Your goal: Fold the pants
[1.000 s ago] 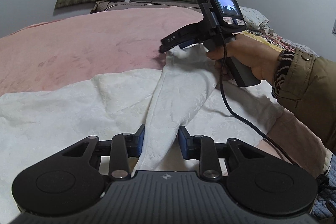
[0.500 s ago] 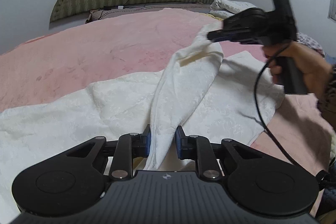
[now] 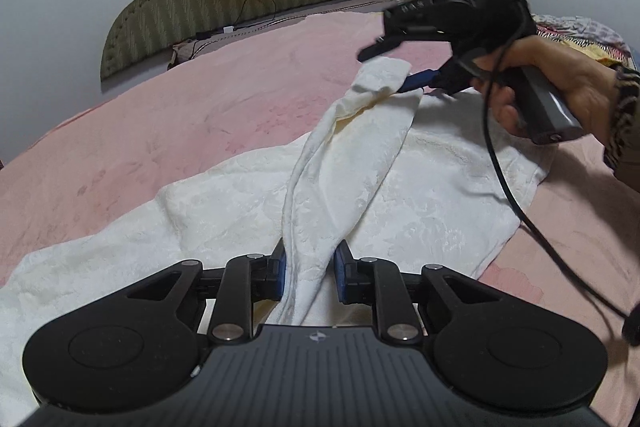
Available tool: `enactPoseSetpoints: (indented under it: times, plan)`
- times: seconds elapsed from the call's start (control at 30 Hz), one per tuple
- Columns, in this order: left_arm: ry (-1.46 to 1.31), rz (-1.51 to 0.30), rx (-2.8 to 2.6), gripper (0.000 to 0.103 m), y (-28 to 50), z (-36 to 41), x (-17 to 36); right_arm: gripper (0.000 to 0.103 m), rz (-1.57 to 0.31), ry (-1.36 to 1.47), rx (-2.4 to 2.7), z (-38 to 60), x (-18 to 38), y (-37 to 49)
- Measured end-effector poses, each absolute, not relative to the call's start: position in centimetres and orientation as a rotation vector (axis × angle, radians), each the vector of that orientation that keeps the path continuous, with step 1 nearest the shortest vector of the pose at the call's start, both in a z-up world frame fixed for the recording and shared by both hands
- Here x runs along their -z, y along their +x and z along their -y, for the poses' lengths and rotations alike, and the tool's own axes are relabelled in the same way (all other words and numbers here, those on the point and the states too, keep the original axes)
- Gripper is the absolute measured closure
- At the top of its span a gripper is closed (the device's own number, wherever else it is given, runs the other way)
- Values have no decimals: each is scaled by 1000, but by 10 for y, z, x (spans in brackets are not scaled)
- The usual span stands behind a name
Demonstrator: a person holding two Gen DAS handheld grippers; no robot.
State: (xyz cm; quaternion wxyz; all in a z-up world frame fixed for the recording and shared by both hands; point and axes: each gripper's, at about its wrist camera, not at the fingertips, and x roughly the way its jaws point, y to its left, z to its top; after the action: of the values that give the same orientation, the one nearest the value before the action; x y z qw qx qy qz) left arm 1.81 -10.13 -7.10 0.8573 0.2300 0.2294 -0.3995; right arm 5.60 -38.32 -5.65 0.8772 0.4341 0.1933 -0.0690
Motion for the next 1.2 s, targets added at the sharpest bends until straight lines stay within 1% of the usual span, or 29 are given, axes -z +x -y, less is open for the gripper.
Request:
enactPoseSetpoints:
  times: [0.07,0.1,0.13,0.17,0.27,0.37,0.43,0.5,0.53,0.57,0.63,0.77,0.83,0.9,1.07,1.2]
  plan:
    - [490,-478,833,81,17,102,72,37,-392,880,157,384,55,62]
    - [492,-477,830,81,16,103,72,59,-390,867,163,384,55,63]
    - [491,-477,828,81,17,102,73,89,-394,869,168,385,57,65]
    - [488,-478,825,82,17,103,73,95,-398,890,172,388,60,66]
    - [453,-489,803,87,20,102,71,96,-384,939,148,396,58,68]
    - [362,-497,745,88,29,96,61,96,-319,871,82,394,17,71]
    - [287,-438,664,88,28,90,48,96,-187,811,-12,386,-23,62]
    - [243,-337,605,88,19,85,36,96,-13,704,-108,374,-66,39]
    - [246,-288,594,88,13,84,31,96,52,653,-127,369,-80,24]
    - [267,-252,604,90,6,85,28,96,78,628,-119,368,-87,11]
    - [362,-230,654,90,-7,94,33,96,72,655,-42,375,-77,-16]
    - [532,-268,782,90,-29,111,66,96,-107,803,222,399,-4,-65]
    - [571,-290,822,90,-33,114,78,95,-143,925,286,407,31,-93]
    - [575,-303,841,90,-32,112,81,95,-158,985,322,409,51,-113]
    - [526,-325,869,91,-23,95,68,95,-165,951,351,397,47,-139]
    - [560,-328,917,91,-32,90,65,96,-209,875,376,390,40,-148]
